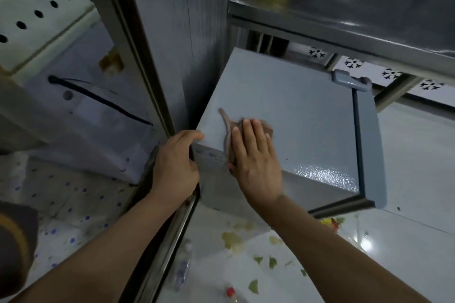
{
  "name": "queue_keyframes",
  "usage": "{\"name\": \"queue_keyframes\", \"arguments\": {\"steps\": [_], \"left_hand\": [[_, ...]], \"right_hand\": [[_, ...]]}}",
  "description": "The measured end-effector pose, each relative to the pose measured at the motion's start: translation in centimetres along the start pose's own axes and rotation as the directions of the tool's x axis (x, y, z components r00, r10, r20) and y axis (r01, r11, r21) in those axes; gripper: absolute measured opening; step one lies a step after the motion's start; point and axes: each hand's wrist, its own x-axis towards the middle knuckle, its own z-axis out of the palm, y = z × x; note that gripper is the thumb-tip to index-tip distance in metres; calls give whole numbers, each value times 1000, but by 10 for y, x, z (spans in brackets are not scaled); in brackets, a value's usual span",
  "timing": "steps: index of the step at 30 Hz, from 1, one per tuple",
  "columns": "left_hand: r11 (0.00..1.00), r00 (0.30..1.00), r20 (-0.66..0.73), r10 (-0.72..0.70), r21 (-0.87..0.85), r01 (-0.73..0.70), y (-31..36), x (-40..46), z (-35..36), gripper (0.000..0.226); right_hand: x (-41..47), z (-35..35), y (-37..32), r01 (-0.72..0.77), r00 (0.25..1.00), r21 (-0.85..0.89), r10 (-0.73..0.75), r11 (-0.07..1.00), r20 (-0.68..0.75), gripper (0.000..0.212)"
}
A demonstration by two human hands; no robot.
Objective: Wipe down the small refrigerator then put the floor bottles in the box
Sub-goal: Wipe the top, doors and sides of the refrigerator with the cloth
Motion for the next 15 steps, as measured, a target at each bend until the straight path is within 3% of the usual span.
{"name": "queue_keyframes", "arguments": {"steps": [5,10,15], "left_hand": [[993,997,-51,54,110,-49,7,-9,11,52],[988,991,-93,97,132,-84,4,-17,18,56],[983,963,-206,171,104,-153,-9,-14,30,58]], "right_hand": [[-29,-3,40,74,997,-83,-76,994,-25,63],[-91,-13,97,-98,995,-196,91,976,-48,82],[-99,1,100,-220,961,-175,183,960,-207,62]]}}
